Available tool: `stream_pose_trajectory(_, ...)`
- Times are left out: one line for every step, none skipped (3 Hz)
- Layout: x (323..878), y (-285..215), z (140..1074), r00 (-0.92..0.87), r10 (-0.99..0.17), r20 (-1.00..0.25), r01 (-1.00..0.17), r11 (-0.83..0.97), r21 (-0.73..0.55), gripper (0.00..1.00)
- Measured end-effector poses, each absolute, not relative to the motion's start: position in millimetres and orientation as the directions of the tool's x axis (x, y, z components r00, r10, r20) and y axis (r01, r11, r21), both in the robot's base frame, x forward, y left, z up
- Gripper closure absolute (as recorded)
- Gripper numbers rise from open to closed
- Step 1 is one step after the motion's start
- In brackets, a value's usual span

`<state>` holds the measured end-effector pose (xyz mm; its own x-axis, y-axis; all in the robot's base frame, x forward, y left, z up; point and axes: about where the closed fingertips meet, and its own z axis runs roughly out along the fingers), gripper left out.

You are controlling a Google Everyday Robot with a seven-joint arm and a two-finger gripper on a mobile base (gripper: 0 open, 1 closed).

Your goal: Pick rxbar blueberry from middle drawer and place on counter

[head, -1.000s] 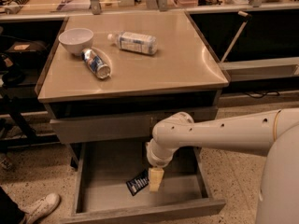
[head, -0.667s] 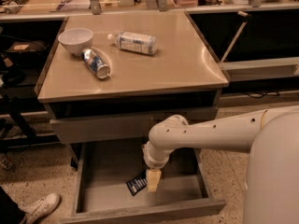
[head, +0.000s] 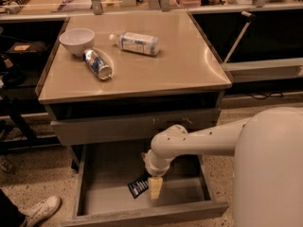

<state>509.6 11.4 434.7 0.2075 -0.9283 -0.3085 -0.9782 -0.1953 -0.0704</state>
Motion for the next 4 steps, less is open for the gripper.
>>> stream_pose_trajectory(507.0,17.9,424.8,0.225,-0.917,-0.33,-0.974,-0.216,-0.064,0.0)
stream_pose_trajectory(506.2,29.5,406.3,0.25,-0.902,-0.353,-0.968,-0.236,-0.082,0.0)
stream_pose_trajectory(501.4,48.8,383.7,0.284,-0.873,-0.398,-0.959,-0.269,-0.094,0.0)
stream_pose_trajectory(501.2,48.9,383.3,0.284,-0.872,-0.398,-0.958,-0.27,-0.094,0.0)
